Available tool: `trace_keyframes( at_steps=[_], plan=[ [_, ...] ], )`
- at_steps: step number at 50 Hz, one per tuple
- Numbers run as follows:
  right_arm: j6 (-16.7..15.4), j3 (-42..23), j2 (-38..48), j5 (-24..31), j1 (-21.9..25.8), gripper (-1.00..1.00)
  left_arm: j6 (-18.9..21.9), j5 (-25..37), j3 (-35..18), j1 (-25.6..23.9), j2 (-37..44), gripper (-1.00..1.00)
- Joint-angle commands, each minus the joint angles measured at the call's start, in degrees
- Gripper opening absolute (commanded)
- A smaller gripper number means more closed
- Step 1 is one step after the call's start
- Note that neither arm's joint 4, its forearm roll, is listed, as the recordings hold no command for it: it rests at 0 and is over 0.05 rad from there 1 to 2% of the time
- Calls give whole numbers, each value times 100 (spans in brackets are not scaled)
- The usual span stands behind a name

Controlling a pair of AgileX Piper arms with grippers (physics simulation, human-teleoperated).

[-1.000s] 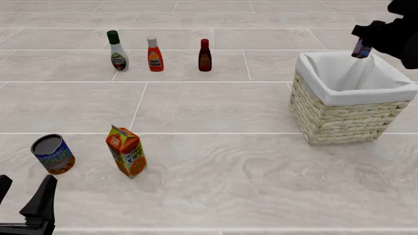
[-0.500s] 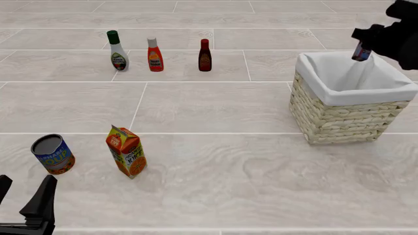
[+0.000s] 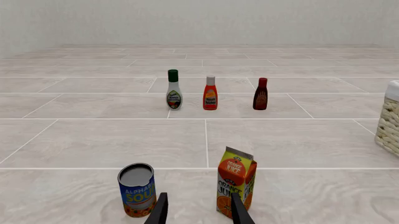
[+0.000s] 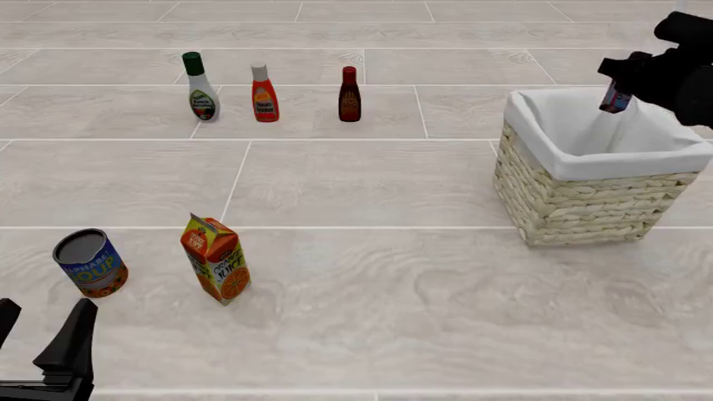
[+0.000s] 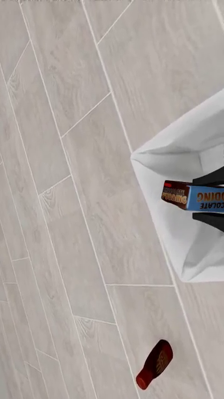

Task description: Pick the chocolate pudding and place it in the basket.

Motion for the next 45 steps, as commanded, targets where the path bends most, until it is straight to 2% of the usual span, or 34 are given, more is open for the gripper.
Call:
trace_keyframes(
  at_steps=[1,45],
  plan=[
    [85,-41,144,-19,-26,-100,0,0,0,0,0,100],
    [385,-232,550,225,44,-100,0,0,0,0,0,100]
  ],
)
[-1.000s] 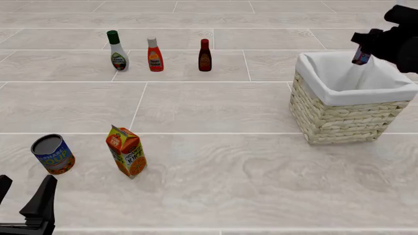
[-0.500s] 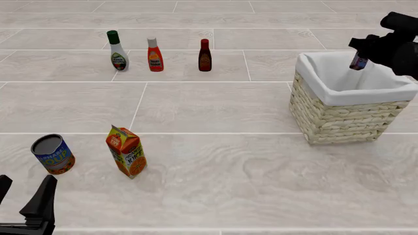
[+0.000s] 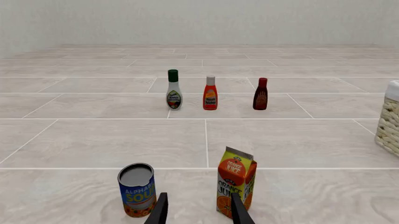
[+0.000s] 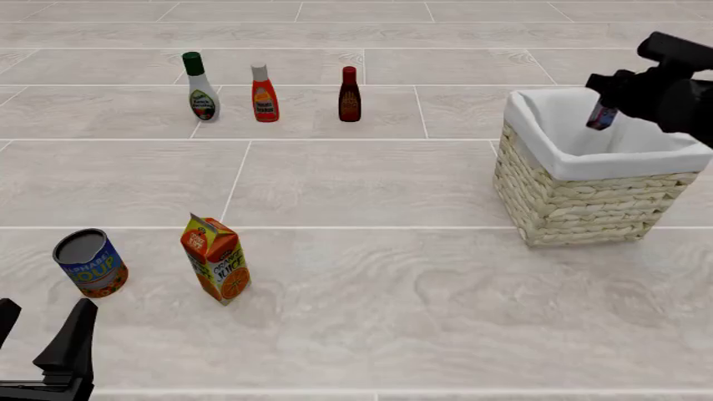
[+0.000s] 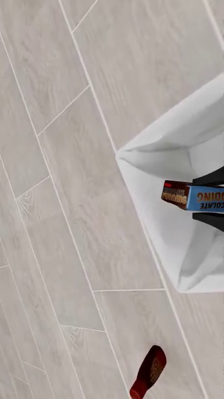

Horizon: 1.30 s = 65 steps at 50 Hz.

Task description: Pick the chocolate pudding and place it in the basket.

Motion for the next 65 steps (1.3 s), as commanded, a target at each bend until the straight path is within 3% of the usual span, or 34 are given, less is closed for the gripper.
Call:
trace_keyframes(
  at_steps=[1,29,30,65],
  plan=[
    [141,-23,67,42,27,-100,0,0,0,0,0,100],
    [136,-7,16,10,-39,-100,0,0,0,0,0,100],
    [142,-6,14,11,-40,100,0,0,0,0,0,100],
    [171,-33,-4,5,19,100,0,0,0,0,0,100]
  ],
)
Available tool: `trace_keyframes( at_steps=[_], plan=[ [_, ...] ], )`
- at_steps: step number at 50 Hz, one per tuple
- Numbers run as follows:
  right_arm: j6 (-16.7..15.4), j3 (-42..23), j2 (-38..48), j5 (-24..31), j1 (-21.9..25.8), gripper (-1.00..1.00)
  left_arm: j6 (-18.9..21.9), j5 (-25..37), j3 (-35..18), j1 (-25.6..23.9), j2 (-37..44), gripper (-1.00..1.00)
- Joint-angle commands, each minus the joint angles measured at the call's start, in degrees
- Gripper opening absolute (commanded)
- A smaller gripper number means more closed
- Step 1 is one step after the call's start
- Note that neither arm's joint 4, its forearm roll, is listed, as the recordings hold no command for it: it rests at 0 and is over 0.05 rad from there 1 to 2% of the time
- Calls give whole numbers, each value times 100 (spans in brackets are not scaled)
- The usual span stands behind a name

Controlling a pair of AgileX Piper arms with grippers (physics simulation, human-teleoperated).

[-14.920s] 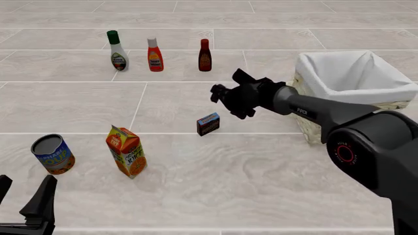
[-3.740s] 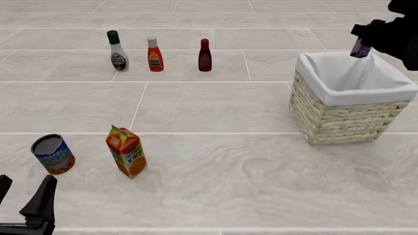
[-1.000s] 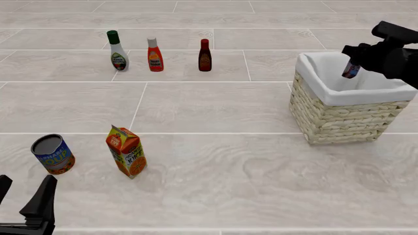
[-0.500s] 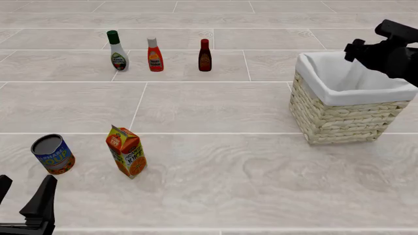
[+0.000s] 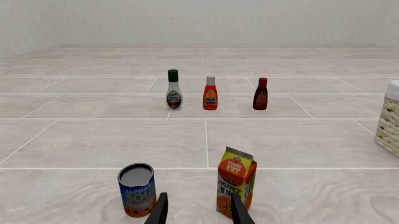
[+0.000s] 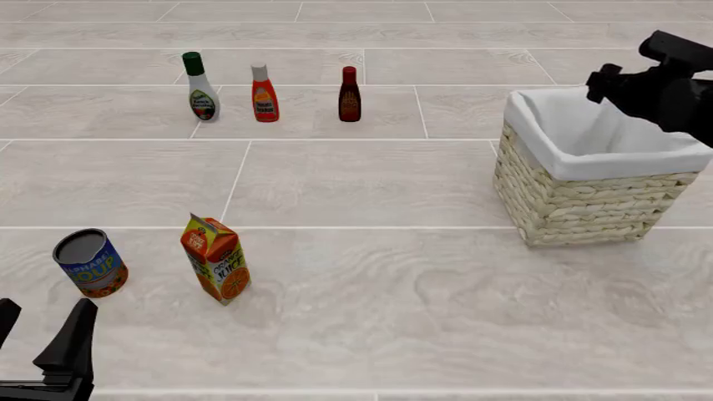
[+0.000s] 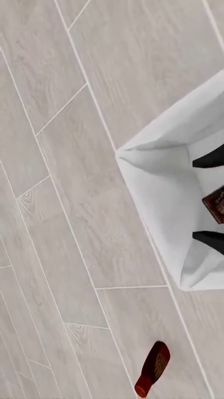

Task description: Pick the chocolate pudding and place it in the basket.

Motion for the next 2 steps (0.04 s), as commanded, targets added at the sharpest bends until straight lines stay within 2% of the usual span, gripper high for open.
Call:
trace_keyframes(
  at_steps=[1,2],
  plan=[
    [7,-14,-12,4,8,100,0,0,0,0,0,100],
    [0,-12,-16,4,4,100,0,0,0,0,0,100]
  ],
)
